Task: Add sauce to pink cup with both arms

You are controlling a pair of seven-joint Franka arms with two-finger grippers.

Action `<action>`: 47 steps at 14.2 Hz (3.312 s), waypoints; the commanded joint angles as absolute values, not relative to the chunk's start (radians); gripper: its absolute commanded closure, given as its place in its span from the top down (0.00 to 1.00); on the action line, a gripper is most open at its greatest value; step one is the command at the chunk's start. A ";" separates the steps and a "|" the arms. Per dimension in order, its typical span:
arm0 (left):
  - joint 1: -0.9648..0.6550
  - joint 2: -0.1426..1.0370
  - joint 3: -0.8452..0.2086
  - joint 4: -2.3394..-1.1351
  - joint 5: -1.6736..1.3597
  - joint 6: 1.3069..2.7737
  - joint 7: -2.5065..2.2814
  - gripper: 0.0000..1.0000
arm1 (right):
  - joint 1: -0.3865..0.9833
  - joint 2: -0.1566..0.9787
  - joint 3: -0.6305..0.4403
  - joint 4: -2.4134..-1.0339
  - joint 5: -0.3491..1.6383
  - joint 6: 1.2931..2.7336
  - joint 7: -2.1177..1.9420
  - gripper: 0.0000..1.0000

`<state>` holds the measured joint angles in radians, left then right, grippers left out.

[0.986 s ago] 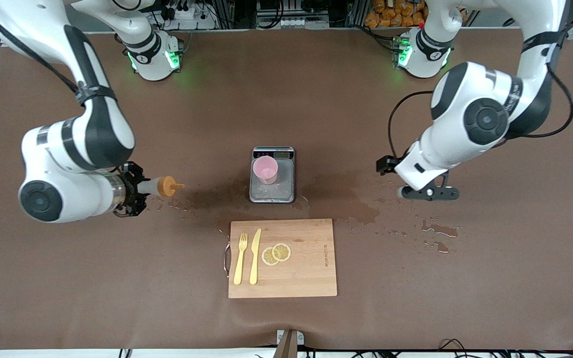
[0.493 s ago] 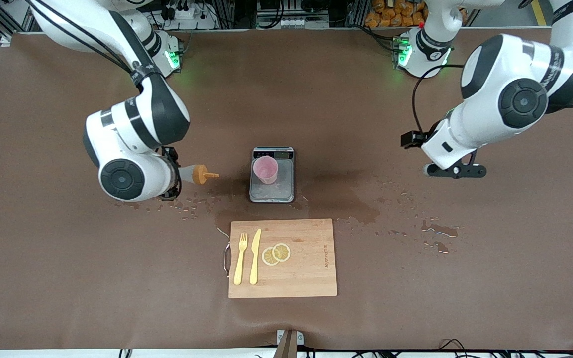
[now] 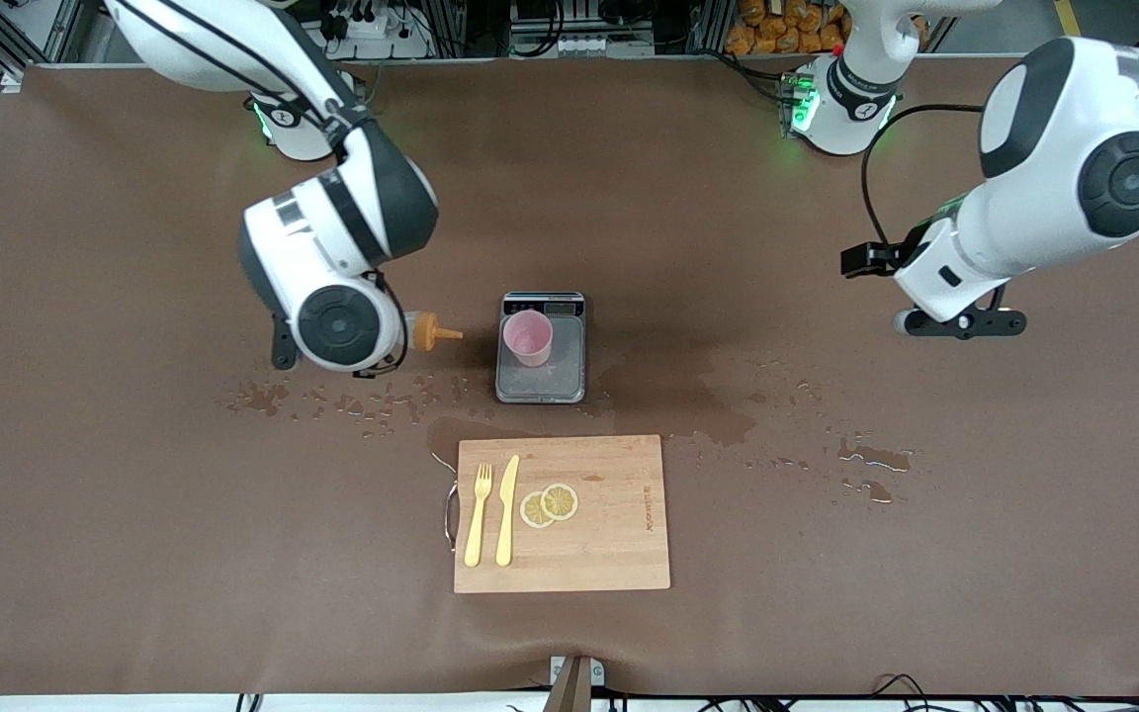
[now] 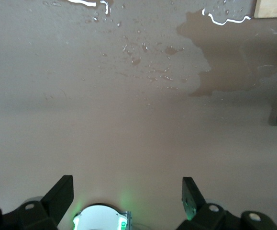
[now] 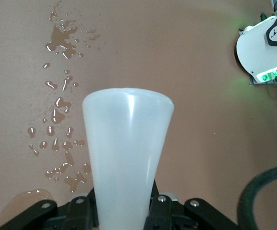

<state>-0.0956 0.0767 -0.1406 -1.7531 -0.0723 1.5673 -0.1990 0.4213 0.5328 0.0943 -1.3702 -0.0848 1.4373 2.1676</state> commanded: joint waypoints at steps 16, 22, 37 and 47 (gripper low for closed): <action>-0.186 -0.003 0.038 -1.565 -0.031 1.456 -0.084 1.00 | 0.528 0.623 0.083 -1.367 -0.247 1.344 2.304 0.30; -0.137 -0.009 -0.005 -1.551 -0.017 1.450 -0.060 1.00 | 0.529 0.641 0.084 -1.339 -0.242 1.354 2.327 0.13; -0.098 -0.029 -0.021 -1.546 -0.026 1.450 -0.075 1.00 | 0.595 0.703 0.086 -1.261 -0.233 1.373 2.382 0.00; -0.095 -0.026 -0.067 -1.551 0.057 1.508 -0.058 1.00 | 0.603 0.710 0.084 -1.259 -0.296 1.318 2.329 0.00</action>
<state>-0.1116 -0.0193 -0.0574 -1.5477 0.0294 1.4915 -0.0746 0.5879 0.6931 0.0810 -1.2919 -0.2543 1.3549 2.3496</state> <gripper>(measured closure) 0.000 0.643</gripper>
